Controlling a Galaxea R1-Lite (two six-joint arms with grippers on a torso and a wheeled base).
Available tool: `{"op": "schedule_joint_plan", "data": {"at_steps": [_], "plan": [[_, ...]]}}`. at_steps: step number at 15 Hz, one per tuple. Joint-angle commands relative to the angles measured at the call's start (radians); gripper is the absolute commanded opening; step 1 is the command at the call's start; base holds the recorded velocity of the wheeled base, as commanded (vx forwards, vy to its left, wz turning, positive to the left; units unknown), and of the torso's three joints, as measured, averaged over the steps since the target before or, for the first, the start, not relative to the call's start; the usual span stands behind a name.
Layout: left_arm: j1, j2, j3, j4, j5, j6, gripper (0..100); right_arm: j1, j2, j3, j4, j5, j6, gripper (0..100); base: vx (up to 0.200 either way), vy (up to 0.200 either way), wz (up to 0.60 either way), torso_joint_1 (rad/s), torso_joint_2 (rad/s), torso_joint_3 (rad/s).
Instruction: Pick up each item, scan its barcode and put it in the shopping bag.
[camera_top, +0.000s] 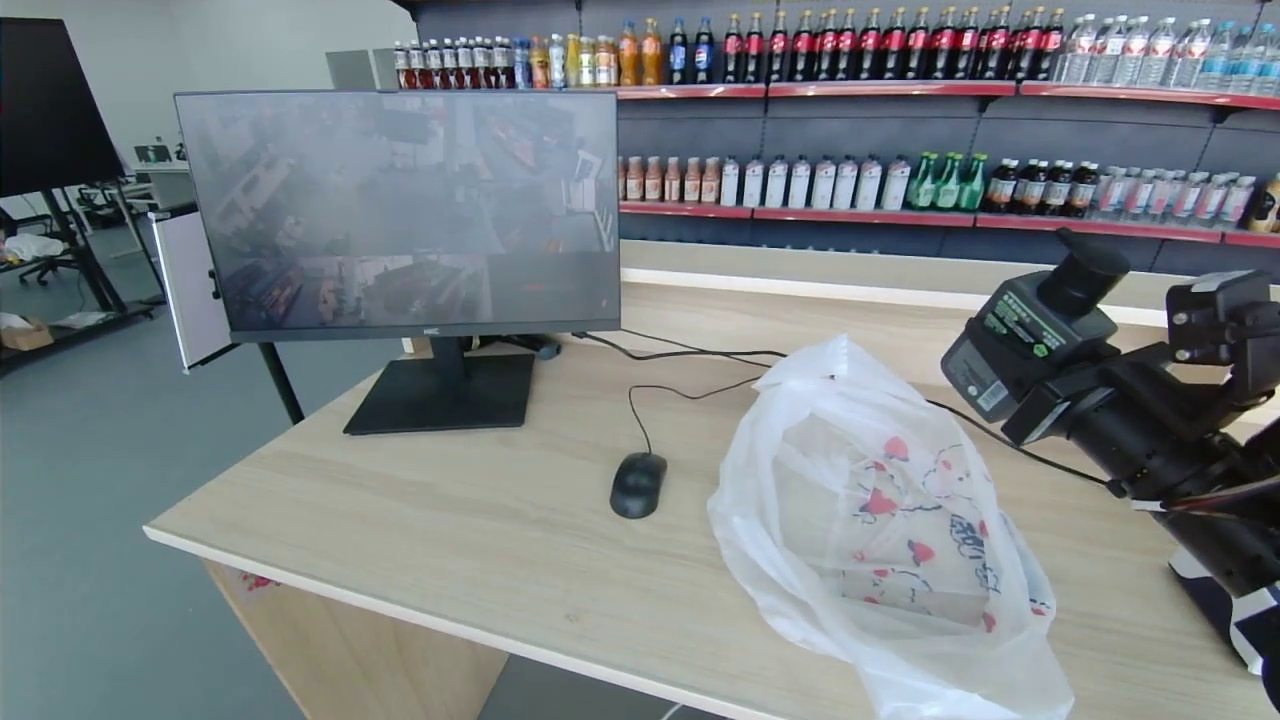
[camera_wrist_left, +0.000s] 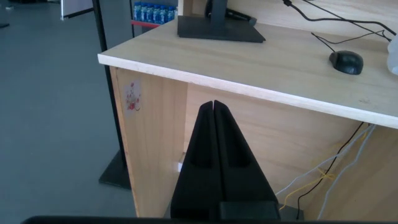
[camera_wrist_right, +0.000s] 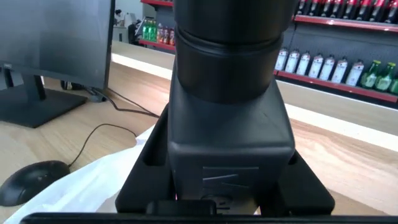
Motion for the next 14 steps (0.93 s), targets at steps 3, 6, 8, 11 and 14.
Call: {"op": "schedule_joint_plan", "data": {"at_steps": [3, 6, 8, 11, 14], "plan": [[0.0, 0.0, 0.0, 0.0, 0.0, 0.0, 0, 0.039, 0.123, -0.035, -0.001, 0.0, 0.004, 0, 0.0, 0.0, 0.0, 0.0, 0.0, 0.0], [0.0, 0.0, 0.0, 0.0, 0.0, 0.0, 0, 0.065, 0.199, -0.064, -0.001, 0.002, 0.011, 0, 0.0, 0.0, 0.0, 0.0, 0.0, 0.0], [0.0, 0.0, 0.0, 0.0, 0.0, 0.0, 0, 0.096, 0.24, -0.078, -0.001, 0.0, 0.011, 0, 0.0, 0.0, 0.0, 0.0, 0.0, 0.0], [0.0, 0.0, 0.0, 0.0, 0.0, 0.0, 0, 0.125, 0.292, -0.08, -0.001, 0.0, 0.011, 0, 0.0, 0.0, 0.0, 0.0, 0.0, 0.0], [0.0, 0.0, 0.0, 0.0, 0.0, 0.0, 0, 0.134, 0.338, -0.083, -0.001, 0.002, 0.011, 0, 0.0, 0.0, 0.0, 0.0, 0.0, 0.0]]}}
